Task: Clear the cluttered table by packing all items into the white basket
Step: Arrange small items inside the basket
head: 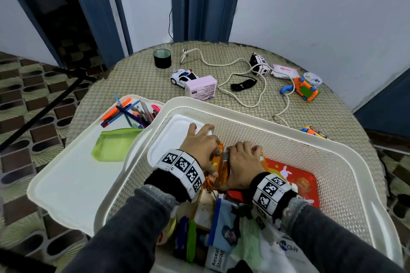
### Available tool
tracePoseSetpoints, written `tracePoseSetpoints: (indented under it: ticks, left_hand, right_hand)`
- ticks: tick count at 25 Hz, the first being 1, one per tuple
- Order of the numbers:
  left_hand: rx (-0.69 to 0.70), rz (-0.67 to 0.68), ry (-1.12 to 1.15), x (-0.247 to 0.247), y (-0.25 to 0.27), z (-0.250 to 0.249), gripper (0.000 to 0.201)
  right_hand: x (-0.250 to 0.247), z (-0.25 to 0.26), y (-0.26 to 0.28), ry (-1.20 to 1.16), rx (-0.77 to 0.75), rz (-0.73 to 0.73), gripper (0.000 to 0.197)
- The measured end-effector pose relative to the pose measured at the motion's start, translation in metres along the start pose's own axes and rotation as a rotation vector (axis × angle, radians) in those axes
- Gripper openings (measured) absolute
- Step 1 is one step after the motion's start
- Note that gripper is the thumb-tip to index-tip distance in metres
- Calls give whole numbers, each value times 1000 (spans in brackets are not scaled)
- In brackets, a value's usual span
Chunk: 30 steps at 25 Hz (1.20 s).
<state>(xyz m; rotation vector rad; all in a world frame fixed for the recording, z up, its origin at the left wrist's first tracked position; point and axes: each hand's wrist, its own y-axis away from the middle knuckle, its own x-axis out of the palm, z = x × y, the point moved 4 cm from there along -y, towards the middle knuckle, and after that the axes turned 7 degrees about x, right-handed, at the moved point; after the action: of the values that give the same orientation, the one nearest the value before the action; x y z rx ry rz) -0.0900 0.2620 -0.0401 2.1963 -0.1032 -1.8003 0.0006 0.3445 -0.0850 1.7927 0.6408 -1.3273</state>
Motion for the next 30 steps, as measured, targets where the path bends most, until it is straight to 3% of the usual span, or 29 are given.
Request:
tracePoseSetpoints:
  ticks: [13,20,30]
  left_hand:
    - [0,-7,-3,0,1,1,55]
    - [-5,18,-109,2,2,-3,40]
    - [-8,27,-150,2,5,-3,53]
  right_hand:
    - [0,0,1,-48,10,25,106]
    - [0,1,2,-35,-13,42,109]
    - [-6,-1,4,-203,-85,-36,127]
